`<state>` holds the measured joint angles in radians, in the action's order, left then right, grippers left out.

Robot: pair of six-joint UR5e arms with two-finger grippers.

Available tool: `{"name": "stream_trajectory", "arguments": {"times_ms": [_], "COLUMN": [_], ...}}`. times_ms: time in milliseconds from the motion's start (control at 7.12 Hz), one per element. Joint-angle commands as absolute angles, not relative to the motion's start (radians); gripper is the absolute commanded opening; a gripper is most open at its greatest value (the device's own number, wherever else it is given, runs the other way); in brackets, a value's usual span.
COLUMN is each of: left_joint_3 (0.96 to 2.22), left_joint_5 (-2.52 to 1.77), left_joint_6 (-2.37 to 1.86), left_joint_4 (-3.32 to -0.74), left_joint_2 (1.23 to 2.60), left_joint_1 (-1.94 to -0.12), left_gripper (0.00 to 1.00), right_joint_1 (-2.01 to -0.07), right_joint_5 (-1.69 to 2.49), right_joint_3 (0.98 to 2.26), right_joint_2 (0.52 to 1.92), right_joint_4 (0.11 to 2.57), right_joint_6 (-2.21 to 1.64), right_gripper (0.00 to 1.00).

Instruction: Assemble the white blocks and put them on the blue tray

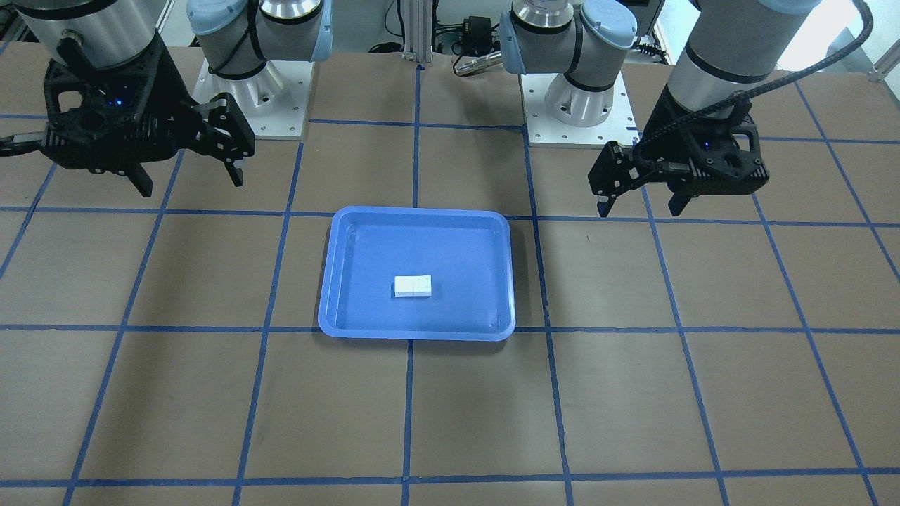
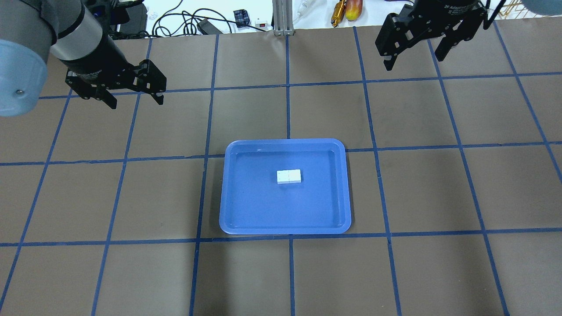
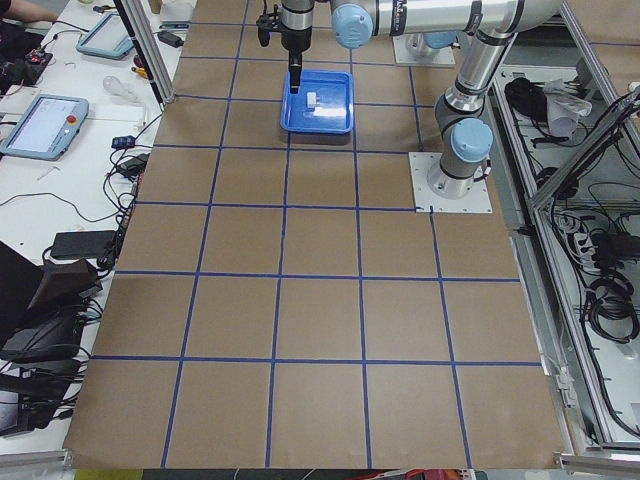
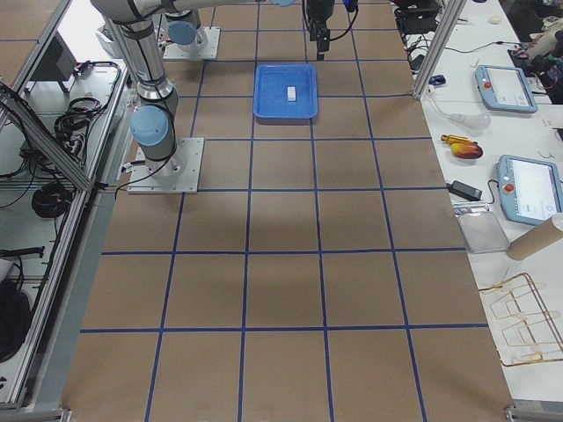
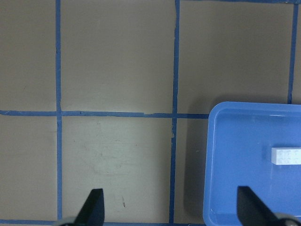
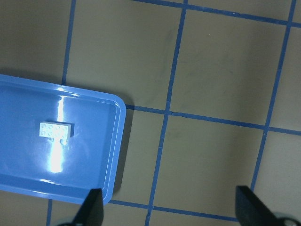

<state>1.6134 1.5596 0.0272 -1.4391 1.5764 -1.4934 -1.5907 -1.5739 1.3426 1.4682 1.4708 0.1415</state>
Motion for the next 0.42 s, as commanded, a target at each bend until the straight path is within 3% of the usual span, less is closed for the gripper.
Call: {"name": "stream_trajectory", "arguments": {"times_ms": [0,281], "left_joint_3": [1.574,1.559], "left_joint_5": [1.568,1.566], "left_joint_6": [-0.008,-0.083], "left_joint_4": [-1.45,-1.45], "left_joint_2": [1.606,1.618], "left_joint_1": [-1.534,-1.565], "left_gripper": [1.0,1.0], "right_joint_1": [-1.591,-1.591], "right_joint_5": [-1.589,-1.589], "right_joint_3": [1.328,1.342], "right_joint_2": [1.456,1.459], "right_joint_4": [1.448,1.456], "right_joint_6": [0.129,0.135], "right_gripper": [1.0,0.97]}}
